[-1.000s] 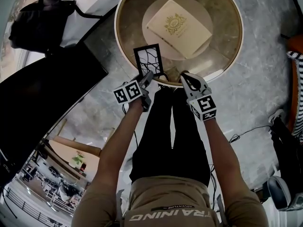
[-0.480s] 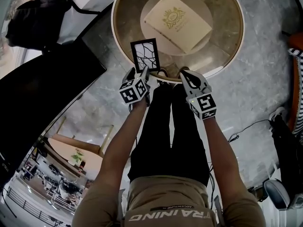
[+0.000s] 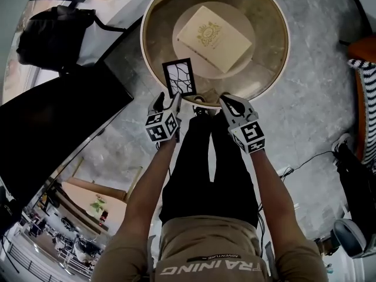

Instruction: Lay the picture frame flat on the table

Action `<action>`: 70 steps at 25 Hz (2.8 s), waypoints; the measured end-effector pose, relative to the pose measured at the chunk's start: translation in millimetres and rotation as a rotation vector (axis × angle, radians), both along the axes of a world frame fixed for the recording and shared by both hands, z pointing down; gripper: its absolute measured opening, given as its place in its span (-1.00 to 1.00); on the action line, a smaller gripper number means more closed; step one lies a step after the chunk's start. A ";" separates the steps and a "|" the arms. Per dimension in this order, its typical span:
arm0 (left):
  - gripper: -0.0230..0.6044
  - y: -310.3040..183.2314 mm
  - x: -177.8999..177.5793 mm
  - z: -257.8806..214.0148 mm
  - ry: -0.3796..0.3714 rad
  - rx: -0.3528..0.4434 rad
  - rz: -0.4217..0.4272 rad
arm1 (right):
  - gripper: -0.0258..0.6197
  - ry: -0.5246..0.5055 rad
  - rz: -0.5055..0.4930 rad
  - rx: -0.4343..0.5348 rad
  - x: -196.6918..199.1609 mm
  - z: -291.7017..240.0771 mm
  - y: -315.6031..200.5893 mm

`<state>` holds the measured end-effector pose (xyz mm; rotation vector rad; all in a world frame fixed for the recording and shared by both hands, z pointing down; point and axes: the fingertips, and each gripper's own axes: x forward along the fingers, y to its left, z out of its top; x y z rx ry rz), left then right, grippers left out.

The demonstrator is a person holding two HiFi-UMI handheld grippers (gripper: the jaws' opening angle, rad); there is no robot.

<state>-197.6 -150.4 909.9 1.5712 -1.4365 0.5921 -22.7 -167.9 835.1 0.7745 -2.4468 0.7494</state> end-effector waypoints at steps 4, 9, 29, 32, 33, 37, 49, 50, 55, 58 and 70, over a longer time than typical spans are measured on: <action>-0.10 11.6 17.2 -47.8 0.040 0.050 0.097 | -0.90 0.013 0.001 -0.001 3.8 -43.2 7.0; -0.26 20.5 55.8 -102.2 0.184 0.085 0.188 | -0.90 0.056 -0.004 0.049 20.5 -99.4 0.0; -0.90 52.7 115.8 -325.2 0.204 0.395 0.510 | -0.90 0.038 -0.009 0.266 35.1 -290.6 61.3; -0.90 37.9 113.1 -360.0 0.181 0.469 0.500 | -0.90 0.022 0.003 0.336 33.0 -327.5 50.0; -0.90 30.9 111.8 -372.4 0.164 0.501 0.503 | -0.90 0.014 0.013 0.362 32.5 -340.7 43.7; -0.90 3.7 106.1 -414.2 0.093 0.612 0.517 | -0.90 -0.033 0.044 0.436 28.4 -386.3 20.6; -0.91 -73.1 74.7 -563.8 -0.028 0.929 0.433 | -0.90 -0.162 0.109 0.608 29.3 -485.0 -48.5; -0.90 -74.3 71.6 -571.1 -0.026 0.938 0.422 | -0.90 -0.176 0.112 0.619 29.8 -494.6 -50.9; -0.91 -78.1 58.4 -597.5 -0.013 0.966 0.388 | -0.90 -0.249 0.131 0.709 25.7 -562.5 -59.0; -0.90 -82.9 52.1 -605.4 0.011 0.973 0.363 | -0.90 -0.254 0.126 0.766 20.5 -595.2 -60.1; -0.90 -86.9 53.3 -626.2 -0.010 0.994 0.337 | -0.90 -0.214 0.167 0.731 34.4 -588.6 -60.7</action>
